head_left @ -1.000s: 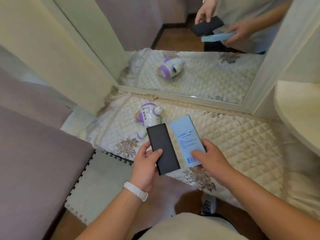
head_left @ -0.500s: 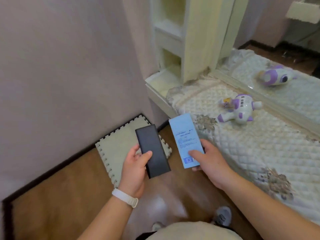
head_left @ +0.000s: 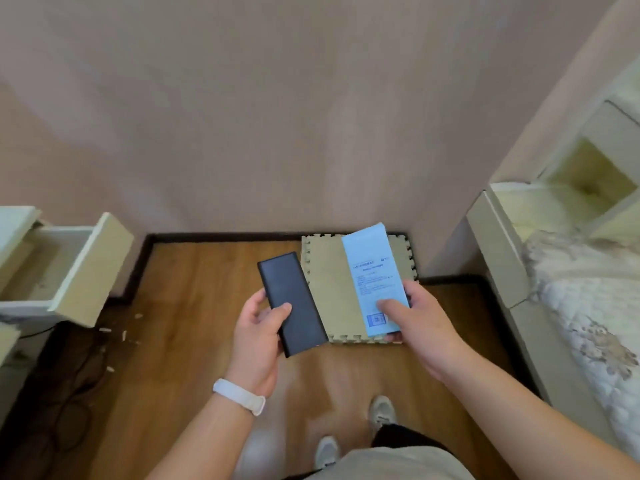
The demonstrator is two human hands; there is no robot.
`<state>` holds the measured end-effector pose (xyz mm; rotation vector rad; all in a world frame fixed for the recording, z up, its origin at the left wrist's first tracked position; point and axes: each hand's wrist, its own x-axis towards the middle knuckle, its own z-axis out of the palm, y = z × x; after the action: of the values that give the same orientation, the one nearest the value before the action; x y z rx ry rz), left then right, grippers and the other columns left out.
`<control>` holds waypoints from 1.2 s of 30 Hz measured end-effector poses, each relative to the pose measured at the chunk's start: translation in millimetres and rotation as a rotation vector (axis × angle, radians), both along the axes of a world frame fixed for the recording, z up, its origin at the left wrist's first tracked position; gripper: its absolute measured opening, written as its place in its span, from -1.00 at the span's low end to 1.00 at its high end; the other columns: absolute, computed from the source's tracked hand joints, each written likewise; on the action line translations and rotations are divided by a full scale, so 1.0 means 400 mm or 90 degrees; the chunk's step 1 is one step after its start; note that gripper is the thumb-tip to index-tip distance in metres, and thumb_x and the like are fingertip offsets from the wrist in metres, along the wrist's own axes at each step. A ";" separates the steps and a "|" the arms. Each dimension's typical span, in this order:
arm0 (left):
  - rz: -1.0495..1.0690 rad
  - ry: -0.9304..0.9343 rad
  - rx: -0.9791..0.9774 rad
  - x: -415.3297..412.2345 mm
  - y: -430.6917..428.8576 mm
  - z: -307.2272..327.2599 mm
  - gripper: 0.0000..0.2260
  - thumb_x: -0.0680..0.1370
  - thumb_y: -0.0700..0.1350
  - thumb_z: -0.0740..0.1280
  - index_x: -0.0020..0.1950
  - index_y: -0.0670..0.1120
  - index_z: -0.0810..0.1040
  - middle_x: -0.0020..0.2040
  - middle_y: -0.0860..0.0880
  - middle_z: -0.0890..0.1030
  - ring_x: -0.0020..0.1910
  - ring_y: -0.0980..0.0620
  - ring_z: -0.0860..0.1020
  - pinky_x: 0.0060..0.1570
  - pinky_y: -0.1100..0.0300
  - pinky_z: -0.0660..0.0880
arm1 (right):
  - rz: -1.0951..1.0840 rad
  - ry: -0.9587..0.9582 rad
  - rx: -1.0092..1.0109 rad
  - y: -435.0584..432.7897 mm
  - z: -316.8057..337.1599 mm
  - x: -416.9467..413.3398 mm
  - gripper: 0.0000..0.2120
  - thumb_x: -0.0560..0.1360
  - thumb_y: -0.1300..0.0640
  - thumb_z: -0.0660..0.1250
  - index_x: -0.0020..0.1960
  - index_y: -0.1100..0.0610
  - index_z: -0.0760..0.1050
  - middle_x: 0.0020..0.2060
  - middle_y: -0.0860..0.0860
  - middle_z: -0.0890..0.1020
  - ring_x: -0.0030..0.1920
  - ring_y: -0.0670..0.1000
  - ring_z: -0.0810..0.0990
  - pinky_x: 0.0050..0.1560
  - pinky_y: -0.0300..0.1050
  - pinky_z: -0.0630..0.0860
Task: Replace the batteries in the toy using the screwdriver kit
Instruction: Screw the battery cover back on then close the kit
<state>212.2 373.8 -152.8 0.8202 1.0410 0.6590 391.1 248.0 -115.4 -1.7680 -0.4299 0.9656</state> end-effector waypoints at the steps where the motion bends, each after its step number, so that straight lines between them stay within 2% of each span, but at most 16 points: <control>1: 0.025 -0.001 -0.003 -0.015 0.016 0.000 -0.59 0.59 -0.26 0.34 0.42 -0.01 0.42 0.12 -0.07 0.69 0.04 -0.05 0.68 -0.08 -0.04 0.63 | 0.023 0.003 -0.002 0.032 -0.001 -0.008 -0.85 0.54 0.24 0.28 0.08 0.07 0.50 -0.04 -0.05 0.70 -0.15 0.01 0.70 -0.36 -0.16 0.54; 5: 0.092 0.007 -0.004 -0.050 0.090 0.005 -0.58 0.59 -0.26 0.35 0.42 -0.01 0.42 0.02 0.00 0.73 -0.02 0.00 0.71 -0.06 -0.05 0.65 | 0.105 0.012 0.000 0.171 -0.011 -0.022 -0.84 0.54 0.23 0.27 0.09 0.08 0.49 -0.02 -0.06 0.68 -0.14 0.01 0.69 -0.32 -0.14 0.56; 9: 0.160 0.044 0.008 -0.064 0.179 0.015 -0.55 0.58 -0.22 0.38 0.45 0.00 0.41 0.05 0.02 0.71 0.04 -0.01 0.68 0.04 -0.12 0.64 | 0.169 0.031 0.018 0.321 -0.032 -0.018 -0.86 0.53 0.24 0.28 0.06 0.07 0.49 -0.03 -0.06 0.69 -0.17 -0.01 0.69 -0.35 -0.14 0.53; 13: 0.243 0.086 0.020 -0.066 0.271 0.044 -0.57 0.58 -0.19 0.38 0.43 0.03 0.43 0.10 0.01 0.67 0.07 -0.03 0.67 -0.13 0.00 0.65 | 0.253 0.044 0.026 0.481 -0.032 -0.002 -0.86 0.53 0.22 0.29 0.06 0.06 0.49 -0.01 -0.07 0.68 -0.14 -0.04 0.70 -0.33 -0.16 0.52; 18: 0.300 0.116 0.035 -0.057 0.372 0.051 -0.63 0.58 -0.20 0.38 0.37 0.04 0.48 0.12 -0.04 0.69 0.05 -0.06 0.68 -0.16 0.01 0.64 | 0.362 0.039 0.036 0.654 -0.037 0.017 -0.88 0.53 0.17 0.29 0.05 0.03 0.49 0.01 -0.10 0.68 -0.09 -0.06 0.70 -0.32 -0.19 0.53; 21: 0.357 0.115 0.025 -0.060 0.406 0.047 -0.63 0.57 -0.22 0.38 0.35 0.03 0.49 0.05 0.01 0.71 0.02 -0.05 0.69 -0.16 0.01 0.63 | 0.409 0.037 0.039 0.739 -0.039 0.001 -0.89 0.53 0.18 0.30 0.05 0.03 0.48 0.00 -0.08 0.68 -0.11 -0.05 0.70 -0.29 -0.14 0.59; 24: 0.402 0.120 0.017 -0.088 0.425 0.043 -0.60 0.58 -0.19 0.38 0.39 0.04 0.46 0.07 0.02 0.69 0.05 -0.04 0.67 -0.16 0.02 0.62 | 0.462 0.029 0.028 0.804 -0.034 -0.034 -0.90 0.55 0.14 0.31 0.05 0.00 0.47 -0.01 -0.09 0.66 -0.10 -0.06 0.70 -0.26 -0.15 0.62; 27: 0.442 0.126 0.016 -0.140 0.457 0.036 -0.62 0.60 -0.17 0.35 0.40 0.05 0.45 0.10 0.01 0.68 0.08 -0.03 0.65 -0.11 -0.01 0.65 | 0.522 0.033 0.024 0.868 -0.030 -0.078 -0.90 0.56 0.13 0.30 0.06 -0.01 0.47 0.00 -0.10 0.65 -0.07 -0.06 0.69 -0.25 -0.19 0.61; 30: 0.477 0.124 0.012 -0.206 0.507 0.015 -0.65 0.61 -0.18 0.33 0.38 0.04 0.48 0.04 0.04 0.71 0.04 -0.01 0.67 -0.07 -0.04 0.66 | 0.554 0.027 0.009 0.940 -0.033 -0.132 -0.89 0.56 0.13 0.30 0.07 0.00 0.46 0.01 -0.10 0.64 -0.06 -0.06 0.67 -0.28 -0.23 0.58; 34: 0.511 0.103 -0.012 -0.305 0.598 -0.031 -0.61 0.59 -0.19 0.36 0.41 0.02 0.47 0.09 -0.03 0.70 0.10 -0.10 0.66 0.05 -0.17 0.63 | 0.567 0.021 -0.002 1.046 -0.053 -0.222 -0.89 0.56 0.15 0.30 0.07 0.02 0.46 0.00 -0.09 0.65 -0.08 -0.07 0.68 -0.27 -0.21 0.59; 36: 0.516 0.092 -0.017 -0.359 0.655 -0.054 -0.60 0.59 -0.21 0.36 0.41 0.00 0.46 0.09 -0.04 0.70 0.10 -0.11 0.65 0.06 -0.17 0.62 | 0.568 0.009 -0.011 1.101 -0.061 -0.276 -0.90 0.56 0.15 0.30 0.06 0.03 0.47 -0.01 -0.09 0.65 -0.10 -0.07 0.69 -0.27 -0.19 0.60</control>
<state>68.6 635.6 -174.2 0.3988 1.5221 1.2746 280.5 688.4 -139.9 -1.5714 -1.2615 1.5803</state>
